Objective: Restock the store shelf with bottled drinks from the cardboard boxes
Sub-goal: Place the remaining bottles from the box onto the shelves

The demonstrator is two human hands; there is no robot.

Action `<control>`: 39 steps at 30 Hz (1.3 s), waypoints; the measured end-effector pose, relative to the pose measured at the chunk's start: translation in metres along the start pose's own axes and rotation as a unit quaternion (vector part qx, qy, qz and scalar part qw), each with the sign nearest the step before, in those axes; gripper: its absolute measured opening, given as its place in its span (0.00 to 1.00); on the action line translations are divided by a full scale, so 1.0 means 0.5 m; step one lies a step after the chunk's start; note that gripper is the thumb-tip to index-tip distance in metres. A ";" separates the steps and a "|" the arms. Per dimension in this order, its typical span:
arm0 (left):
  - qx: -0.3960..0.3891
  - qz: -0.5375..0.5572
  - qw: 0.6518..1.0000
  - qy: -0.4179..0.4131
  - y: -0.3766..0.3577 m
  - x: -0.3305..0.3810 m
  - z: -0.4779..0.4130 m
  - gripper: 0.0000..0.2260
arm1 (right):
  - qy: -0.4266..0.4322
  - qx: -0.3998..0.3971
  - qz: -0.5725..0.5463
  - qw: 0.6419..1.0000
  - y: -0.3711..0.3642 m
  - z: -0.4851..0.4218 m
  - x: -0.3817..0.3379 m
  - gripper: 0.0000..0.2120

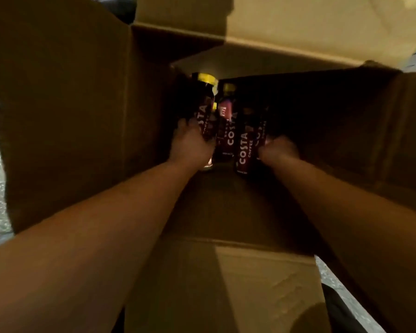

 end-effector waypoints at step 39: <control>-0.030 0.325 0.934 0.145 0.007 -0.049 -0.059 0.26 | -0.076 -0.268 -0.260 0.924 -0.078 -0.111 0.016 0.11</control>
Point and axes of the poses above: each hand's wrist, its own z-axis away from the middle knuckle, its own y-axis out of the back of the hand, x = y × z, the point moved 5 cm from there along -z, towards the middle knuckle, and after that the axes turned 8 degrees about -y, right-handed, at the moved point
